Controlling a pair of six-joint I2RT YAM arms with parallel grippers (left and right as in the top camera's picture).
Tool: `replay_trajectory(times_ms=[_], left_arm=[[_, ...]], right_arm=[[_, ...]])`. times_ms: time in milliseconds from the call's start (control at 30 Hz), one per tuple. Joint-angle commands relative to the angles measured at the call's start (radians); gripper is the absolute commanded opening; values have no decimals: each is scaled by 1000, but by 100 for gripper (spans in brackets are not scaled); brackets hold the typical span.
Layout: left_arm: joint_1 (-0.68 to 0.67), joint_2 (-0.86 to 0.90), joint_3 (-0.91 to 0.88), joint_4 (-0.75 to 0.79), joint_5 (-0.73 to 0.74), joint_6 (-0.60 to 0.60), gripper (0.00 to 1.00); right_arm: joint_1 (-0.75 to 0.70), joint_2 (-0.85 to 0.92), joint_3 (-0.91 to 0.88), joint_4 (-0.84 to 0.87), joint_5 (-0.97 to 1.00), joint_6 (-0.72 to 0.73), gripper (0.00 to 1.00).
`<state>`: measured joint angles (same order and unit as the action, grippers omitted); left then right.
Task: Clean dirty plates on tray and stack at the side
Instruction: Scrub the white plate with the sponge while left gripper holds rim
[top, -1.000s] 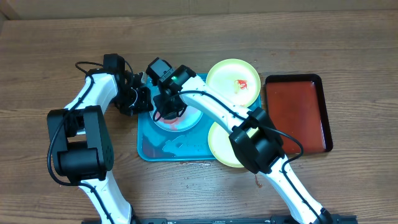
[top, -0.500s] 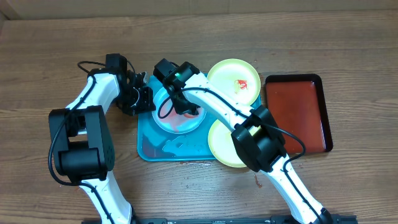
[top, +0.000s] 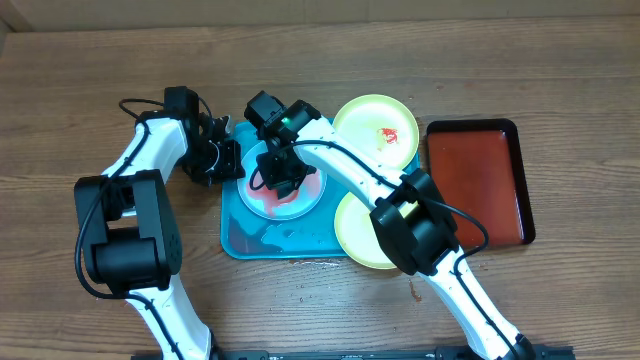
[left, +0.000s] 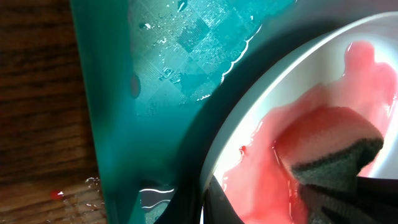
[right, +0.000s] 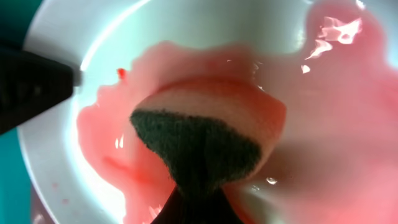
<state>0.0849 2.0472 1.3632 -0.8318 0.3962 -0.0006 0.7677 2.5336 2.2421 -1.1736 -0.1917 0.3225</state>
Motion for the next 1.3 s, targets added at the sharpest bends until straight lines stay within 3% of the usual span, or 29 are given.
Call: replay_trajectory(times_ms=[0, 333, 867, 1000, 1267], left_arm=[[-6, 8, -1, 7, 20, 0, 4], [-6, 8, -1, 7, 20, 0, 4], [-6, 8, -1, 7, 19, 0, 4], [-6, 8, -1, 7, 19, 0, 4], [-6, 8, -1, 0, 19, 0, 4]], right_arm=[[16, 68, 2, 40, -143, 19, 4], [-36, 68, 5, 152, -226, 64, 4], [-158, 66, 143, -140, 269, 8, 4], [-145, 66, 140, -206, 236, 6, 4], [-103, 68, 61, -216, -34, -40, 4]])
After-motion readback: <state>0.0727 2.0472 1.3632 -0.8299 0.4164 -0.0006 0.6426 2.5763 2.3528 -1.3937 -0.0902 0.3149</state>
